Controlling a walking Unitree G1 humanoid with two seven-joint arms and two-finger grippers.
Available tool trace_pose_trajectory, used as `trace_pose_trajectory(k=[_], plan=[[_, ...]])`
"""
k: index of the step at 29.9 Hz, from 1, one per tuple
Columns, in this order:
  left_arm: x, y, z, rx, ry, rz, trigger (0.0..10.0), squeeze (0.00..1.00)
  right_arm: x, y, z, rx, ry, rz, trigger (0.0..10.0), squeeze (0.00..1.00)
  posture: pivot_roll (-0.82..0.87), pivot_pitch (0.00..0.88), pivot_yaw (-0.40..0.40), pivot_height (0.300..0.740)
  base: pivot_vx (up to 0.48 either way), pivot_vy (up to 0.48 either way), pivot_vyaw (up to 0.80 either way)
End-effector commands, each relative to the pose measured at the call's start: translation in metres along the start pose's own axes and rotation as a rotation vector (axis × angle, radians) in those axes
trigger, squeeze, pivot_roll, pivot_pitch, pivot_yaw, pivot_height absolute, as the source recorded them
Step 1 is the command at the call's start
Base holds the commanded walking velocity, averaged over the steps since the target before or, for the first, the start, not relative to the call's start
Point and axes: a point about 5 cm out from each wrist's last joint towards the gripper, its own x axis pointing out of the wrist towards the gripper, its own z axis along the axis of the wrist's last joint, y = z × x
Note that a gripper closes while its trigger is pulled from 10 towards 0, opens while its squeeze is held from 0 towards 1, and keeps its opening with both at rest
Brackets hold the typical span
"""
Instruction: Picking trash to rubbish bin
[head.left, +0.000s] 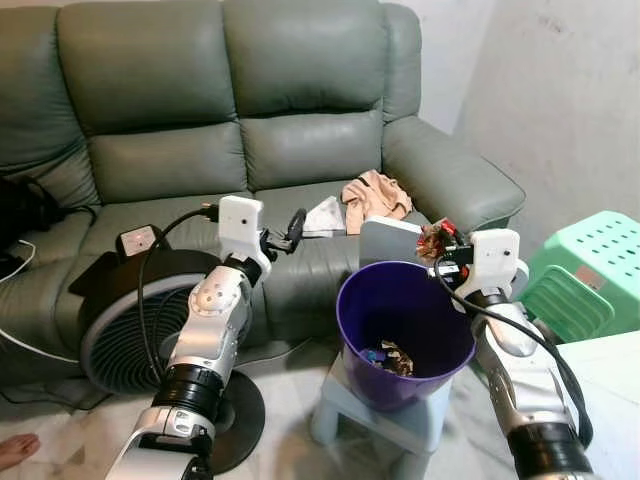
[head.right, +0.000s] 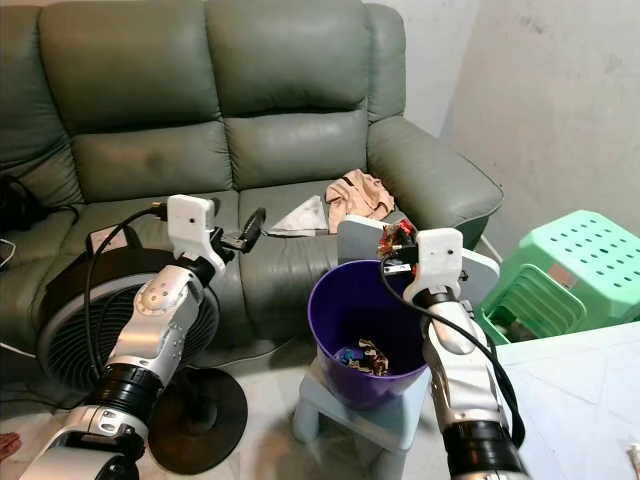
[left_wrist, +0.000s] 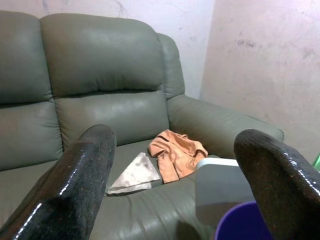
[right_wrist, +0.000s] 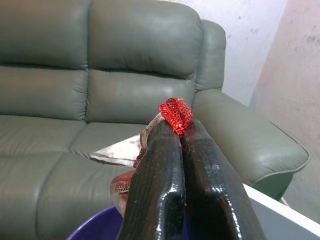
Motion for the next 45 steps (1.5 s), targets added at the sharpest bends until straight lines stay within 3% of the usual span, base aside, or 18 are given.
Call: trace_pose_trajectory(k=[1, 5, 9, 12, 17, 29, 35, 45], plan=[[0.000, -0.007, 0.003, 0.007, -0.021, -0.035, 10.0, 0.00, 0.004, -0.006, 0.000, -0.016, 0.019, -0.011, 10.0, 0.00, 0.02, 0.012, -0.014, 0.715, 0.000, 0.000, 0.00], [-0.006, -0.024, -0.001, -0.006, -0.029, -0.090, 10.0, 0.00, 0.018, -0.006, 0.003, -0.036, 0.044, 0.008, 10.0, 0.00, 0.02, 0.030, -0.032, 0.715, 0.000, 0.000, 0.00], [-0.008, -0.030, -0.004, -0.010, -0.024, -0.099, 10.0, 0.00, 0.023, -0.006, 0.003, -0.036, 0.055, 0.009, 10.0, 0.00, 0.03, 0.041, -0.046, 0.715, 0.000, 0.000, 0.00], [-0.014, -0.048, -0.011, -0.003, -0.015, -0.141, 10.0, 0.00, 0.036, 0.002, 0.001, -0.035, 0.100, 0.033, 10.0, 0.00, 0.05, 0.056, -0.066, 0.715, 0.000, 0.000, 0.00], [-0.018, -0.062, -0.010, -0.001, -0.029, -0.181, 10.0, 0.00, 0.046, 0.009, 0.003, -0.040, 0.114, 0.051, 10.0, 0.00, 0.07, 0.078, -0.094, 0.715, 0.000, 0.000, 0.00], [-0.039, -0.090, -0.011, -0.015, -0.035, -0.265, 10.0, 0.00, 0.058, 0.020, -0.003, -0.082, 0.188, 0.042, 10.0, 0.00, 0.11, 0.130, -0.128, 0.715, 0.000, 0.000, 0.00], [-0.054, -0.110, -0.015, -0.030, -0.022, -0.337, 10.0, 0.00, 0.060, 0.011, -0.005, -0.109, 0.231, -0.071, 10.0, 0.00, 0.12, 0.156, -0.132, 0.715, 0.000, 0.000, 0.00], [-0.059, -0.113, -0.014, -0.045, -0.018, -0.349, 10.0, 0.00, 0.057, -0.005, -0.008, -0.133, 0.245, -0.168, 10.0, 0.00, 0.13, 0.161, -0.130, 0.715, 0.000, 0.000, 0.00]])
